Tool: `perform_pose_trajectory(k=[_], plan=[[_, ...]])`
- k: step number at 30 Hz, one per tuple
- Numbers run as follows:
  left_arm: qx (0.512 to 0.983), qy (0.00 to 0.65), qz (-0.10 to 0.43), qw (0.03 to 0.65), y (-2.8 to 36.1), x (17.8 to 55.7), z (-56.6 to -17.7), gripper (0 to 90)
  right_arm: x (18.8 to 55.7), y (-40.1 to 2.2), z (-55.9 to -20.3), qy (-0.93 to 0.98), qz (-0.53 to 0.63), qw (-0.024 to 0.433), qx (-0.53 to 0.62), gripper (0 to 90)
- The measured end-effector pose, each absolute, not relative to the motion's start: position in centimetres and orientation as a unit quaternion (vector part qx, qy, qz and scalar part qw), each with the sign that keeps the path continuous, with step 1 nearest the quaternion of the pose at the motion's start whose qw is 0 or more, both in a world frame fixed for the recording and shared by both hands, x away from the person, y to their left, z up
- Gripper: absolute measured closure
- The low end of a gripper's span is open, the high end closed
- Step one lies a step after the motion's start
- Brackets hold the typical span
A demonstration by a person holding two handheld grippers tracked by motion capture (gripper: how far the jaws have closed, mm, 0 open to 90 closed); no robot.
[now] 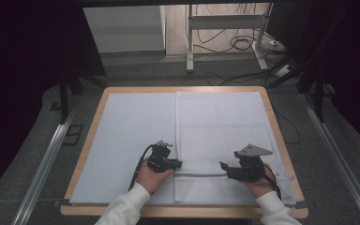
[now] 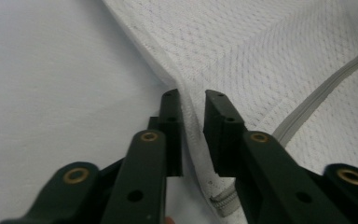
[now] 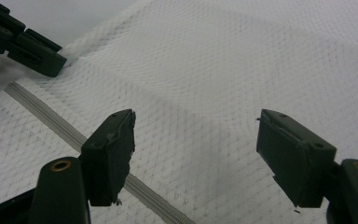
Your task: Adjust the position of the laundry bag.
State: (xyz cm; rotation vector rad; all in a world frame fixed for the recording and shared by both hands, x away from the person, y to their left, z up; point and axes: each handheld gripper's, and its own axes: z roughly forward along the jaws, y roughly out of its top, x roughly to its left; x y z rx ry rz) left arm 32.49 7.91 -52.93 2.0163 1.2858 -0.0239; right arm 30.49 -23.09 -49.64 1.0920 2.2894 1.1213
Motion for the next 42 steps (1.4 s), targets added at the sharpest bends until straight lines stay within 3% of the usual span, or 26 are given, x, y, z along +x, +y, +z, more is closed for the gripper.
perform_pose_trajectory(k=[5, 15, 26, 34, 42], plan=[[0.787, 0.493, -0.005, 0.37, 7.9, 32.5, -53.0, 87.8, 30.5, -23.1, -49.6, 0.81, 0.399, 0.184, 0.388, 27.1], [0.788, 0.491, 0.001, 0.372, 7.8, 32.4, -53.1, 88.8, 30.9, -24.0, -48.5, 0.805, 0.398, 0.194, 0.395, 27.1], [0.791, 0.487, 0.002, 0.371, 7.9, 32.4, -53.2, 89.1, 32.7, -29.1, -45.7, 0.766, 0.396, 0.225, 0.454, 29.9], [0.794, 0.483, 0.0, 0.37, 8.0, 32.5, -53.2, 89.3, 33.7, -33.0, -45.7, 0.745, 0.38, 0.21, 0.506, 31.4], [0.793, 0.483, -0.002, 0.371, 8.0, 32.5, -53.2, 89.2, 33.8, -35.3, -45.7, 0.741, 0.355, 0.209, 0.53, 40.2]])
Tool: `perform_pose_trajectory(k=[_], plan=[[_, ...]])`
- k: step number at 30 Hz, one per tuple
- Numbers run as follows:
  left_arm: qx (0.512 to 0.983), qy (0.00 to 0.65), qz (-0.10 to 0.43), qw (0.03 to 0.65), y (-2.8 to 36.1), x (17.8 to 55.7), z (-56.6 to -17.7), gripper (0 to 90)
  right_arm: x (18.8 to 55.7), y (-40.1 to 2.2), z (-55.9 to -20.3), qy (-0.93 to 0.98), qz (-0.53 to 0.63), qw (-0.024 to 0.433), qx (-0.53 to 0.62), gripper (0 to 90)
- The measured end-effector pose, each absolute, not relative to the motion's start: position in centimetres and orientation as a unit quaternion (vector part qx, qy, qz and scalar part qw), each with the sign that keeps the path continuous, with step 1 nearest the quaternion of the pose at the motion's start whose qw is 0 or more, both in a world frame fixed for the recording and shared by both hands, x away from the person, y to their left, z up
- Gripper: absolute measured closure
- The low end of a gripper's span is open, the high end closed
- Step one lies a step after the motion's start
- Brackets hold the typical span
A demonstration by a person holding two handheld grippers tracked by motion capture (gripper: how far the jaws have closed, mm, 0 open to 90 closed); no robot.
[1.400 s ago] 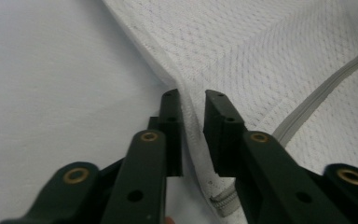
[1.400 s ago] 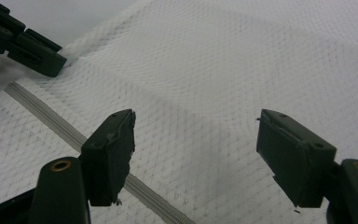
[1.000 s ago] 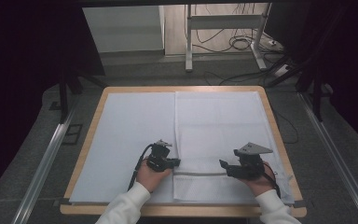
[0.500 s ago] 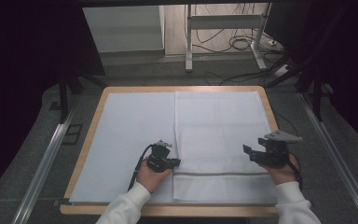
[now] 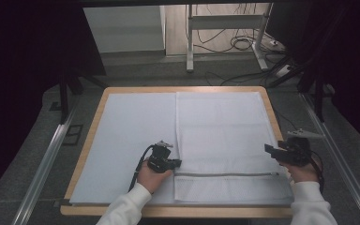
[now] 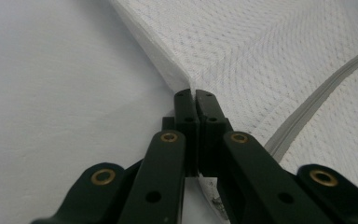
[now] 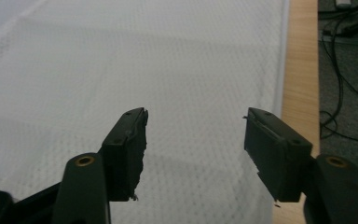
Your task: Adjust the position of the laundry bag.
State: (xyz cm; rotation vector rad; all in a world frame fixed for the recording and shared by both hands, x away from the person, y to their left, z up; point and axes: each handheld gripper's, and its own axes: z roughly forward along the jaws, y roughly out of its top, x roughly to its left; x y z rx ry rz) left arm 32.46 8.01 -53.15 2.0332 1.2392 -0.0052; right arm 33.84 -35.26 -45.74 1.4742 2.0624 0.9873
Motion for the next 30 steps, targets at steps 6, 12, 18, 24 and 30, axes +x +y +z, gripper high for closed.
perform_pose_trajectory(k=[6, 12, 18, 24, 30], plan=[[0.793, 0.483, -0.003, 0.372, 8.0, 32.5, -53.1, 89.2, 34.1, -36.0, -46.3, 0.748, 0.336, 0.198, 0.537, 43.6], [0.791, 0.484, -0.003, 0.373, 8.0, 32.5, -53.1, 89.2, 34.3, -36.3, -46.9, 0.752, 0.32, 0.198, 0.541, 48.5], [0.791, 0.484, -0.006, 0.374, 8.0, 32.5, -53.0, 89.3, 34.7, -36.6, -47.7, 0.756, 0.297, 0.196, 0.55, 52.8], [0.791, 0.483, -0.005, 0.375, 8.0, 32.5, -53.0, 89.2, 35.2, -37.4, -48.6, 0.755, 0.282, 0.183, 0.564, 56.3], [0.791, 0.482, -0.006, 0.376, 8.0, 32.5, -53.0, 89.2, 35.4, -37.7, -49.1, 0.754, 0.273, 0.172, 0.572, 60.2]])
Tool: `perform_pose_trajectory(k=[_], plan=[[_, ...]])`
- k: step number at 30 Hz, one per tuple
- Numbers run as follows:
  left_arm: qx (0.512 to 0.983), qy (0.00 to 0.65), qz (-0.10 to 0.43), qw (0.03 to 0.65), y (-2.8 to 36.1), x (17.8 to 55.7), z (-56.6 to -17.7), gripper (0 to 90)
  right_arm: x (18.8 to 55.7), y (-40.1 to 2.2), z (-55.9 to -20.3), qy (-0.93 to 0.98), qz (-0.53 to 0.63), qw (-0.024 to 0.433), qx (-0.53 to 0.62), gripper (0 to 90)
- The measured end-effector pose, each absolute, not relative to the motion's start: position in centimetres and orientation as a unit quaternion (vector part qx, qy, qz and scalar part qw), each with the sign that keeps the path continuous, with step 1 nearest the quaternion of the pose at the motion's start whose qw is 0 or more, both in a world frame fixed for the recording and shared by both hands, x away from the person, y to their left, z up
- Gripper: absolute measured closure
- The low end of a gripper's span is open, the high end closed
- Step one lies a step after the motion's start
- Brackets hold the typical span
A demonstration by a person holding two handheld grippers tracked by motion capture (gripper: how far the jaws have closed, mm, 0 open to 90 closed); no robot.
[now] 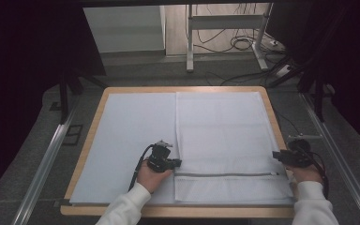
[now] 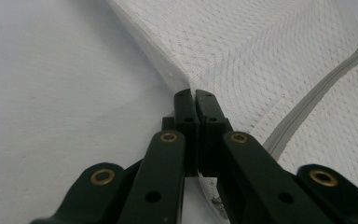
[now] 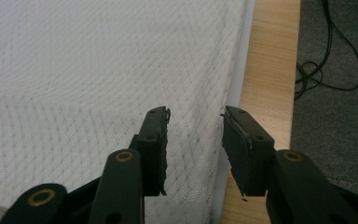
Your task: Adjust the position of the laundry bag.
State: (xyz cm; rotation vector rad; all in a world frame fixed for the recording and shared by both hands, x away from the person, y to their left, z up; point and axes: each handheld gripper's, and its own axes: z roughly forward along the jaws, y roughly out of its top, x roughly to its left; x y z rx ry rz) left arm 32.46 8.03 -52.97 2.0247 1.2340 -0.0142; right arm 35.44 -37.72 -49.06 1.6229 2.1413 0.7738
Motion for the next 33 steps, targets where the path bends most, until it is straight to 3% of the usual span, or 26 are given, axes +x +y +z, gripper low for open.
perform_pose_trajectory(k=[12, 21, 33], plan=[[0.79, 0.482, -0.006, 0.378, 7.96, 32.43, -52.92, 89.1, 35.67, -37.79, -49.71, 0.76, 0.25, 0.165, 0.578, 67.6], [0.791, 0.481, -0.009, 0.379, 7.97, 32.44, -52.89, 89.2, 35.68, -37.5, -49.74, 0.765, 0.238, 0.172, 0.573, 83.2], [0.79, 0.48, -0.009, 0.381, 8.02, 32.44, -52.8, 89.4, 35.71, -37.65, -49.75, 0.765, 0.242, 0.168, 0.573, 86.9]])
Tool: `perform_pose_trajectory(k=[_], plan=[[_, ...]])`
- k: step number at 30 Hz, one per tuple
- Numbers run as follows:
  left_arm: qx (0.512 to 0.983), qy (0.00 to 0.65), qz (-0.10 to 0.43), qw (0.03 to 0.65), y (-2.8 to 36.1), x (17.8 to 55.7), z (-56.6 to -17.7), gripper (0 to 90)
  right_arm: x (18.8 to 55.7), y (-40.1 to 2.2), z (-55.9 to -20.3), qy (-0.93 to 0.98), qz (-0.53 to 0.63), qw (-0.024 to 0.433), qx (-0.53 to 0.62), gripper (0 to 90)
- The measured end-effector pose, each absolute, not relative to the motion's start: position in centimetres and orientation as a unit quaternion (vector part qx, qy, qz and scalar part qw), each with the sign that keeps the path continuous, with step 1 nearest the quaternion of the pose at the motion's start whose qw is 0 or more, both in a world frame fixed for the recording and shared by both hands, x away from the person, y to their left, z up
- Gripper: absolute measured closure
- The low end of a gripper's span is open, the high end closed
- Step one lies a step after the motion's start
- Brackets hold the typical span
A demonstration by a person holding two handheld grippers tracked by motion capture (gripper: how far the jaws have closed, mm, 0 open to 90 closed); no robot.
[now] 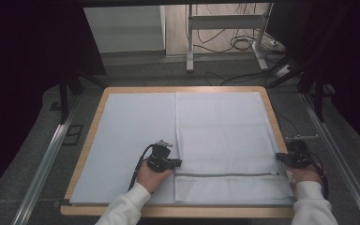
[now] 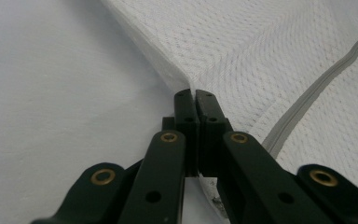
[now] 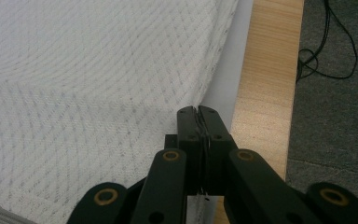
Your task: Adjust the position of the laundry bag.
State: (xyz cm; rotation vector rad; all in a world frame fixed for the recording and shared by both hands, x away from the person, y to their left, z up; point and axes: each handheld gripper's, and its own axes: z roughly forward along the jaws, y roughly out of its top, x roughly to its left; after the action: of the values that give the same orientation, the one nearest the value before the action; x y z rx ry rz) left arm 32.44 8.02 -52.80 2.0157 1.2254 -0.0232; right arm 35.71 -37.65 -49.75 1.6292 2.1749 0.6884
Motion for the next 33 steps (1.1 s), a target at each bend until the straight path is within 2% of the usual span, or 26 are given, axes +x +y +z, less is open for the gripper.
perform_pose_trajectory(k=[16, 33], plan=[[0.79, 0.479, -0.011, 0.383, 8.12, 32.47, -52.69, 89.4, 35.71, -37.54, -49.79, 0.768, 0.236, 0.174, 0.569, 85.0], [0.787, 0.48, -0.012, 0.386, 8.76, 32.52, -52.47, 89.8, 35.64, -37.41, -49.66, 0.763, 0.252, 0.163, 0.572, 87.8]])
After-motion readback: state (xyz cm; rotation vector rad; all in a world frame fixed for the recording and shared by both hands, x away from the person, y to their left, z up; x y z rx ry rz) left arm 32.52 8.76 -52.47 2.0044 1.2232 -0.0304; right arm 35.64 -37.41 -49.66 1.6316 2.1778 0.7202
